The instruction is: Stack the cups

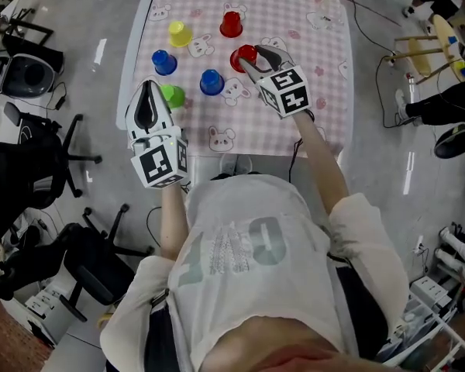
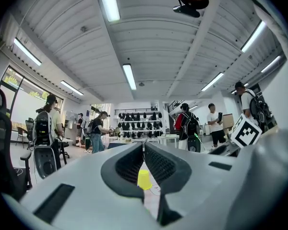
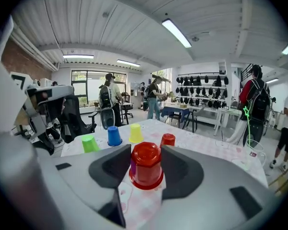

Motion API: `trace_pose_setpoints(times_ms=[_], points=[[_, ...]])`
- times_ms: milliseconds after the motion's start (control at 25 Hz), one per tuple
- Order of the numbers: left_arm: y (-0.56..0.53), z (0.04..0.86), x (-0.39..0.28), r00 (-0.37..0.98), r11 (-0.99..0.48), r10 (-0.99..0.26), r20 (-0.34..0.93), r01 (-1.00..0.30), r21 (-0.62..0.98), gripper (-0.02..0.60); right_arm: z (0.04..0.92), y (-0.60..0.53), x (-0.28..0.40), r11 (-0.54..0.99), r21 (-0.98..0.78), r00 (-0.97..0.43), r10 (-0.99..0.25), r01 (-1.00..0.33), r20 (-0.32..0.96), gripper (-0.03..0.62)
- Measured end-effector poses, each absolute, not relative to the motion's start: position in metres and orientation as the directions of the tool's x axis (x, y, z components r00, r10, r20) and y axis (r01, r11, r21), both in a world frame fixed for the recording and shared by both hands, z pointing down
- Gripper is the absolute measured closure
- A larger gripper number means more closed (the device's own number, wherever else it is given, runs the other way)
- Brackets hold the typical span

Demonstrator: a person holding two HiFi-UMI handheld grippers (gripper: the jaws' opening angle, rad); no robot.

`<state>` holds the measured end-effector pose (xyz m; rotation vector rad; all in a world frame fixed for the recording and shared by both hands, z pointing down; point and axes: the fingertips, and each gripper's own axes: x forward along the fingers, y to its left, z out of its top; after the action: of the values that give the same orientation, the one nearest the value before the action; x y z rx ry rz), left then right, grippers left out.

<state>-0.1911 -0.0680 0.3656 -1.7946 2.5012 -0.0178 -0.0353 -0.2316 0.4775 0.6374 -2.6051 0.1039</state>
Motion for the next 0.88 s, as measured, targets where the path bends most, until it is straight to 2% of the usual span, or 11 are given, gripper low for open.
trace_pose_setpoints(times_ms=[440, 880], points=[[-0.071, 0.366, -0.198, -0.319, 0.321, -0.947, -0.043, -0.945, -0.053, 0.548, 0.509, -0.186, -0.014, 0.889, -0.009, -0.767, -0.391, -0.459, 0.509, 0.391], [-0.071, 0.369, -0.201, -0.323, 0.324, -0.946, -0.034, -0.944, -0.054, 0.549, 0.537, -0.187, -0.014, 0.885, -0.003, -0.738, -0.387, -0.466, 0.553, 0.39]])
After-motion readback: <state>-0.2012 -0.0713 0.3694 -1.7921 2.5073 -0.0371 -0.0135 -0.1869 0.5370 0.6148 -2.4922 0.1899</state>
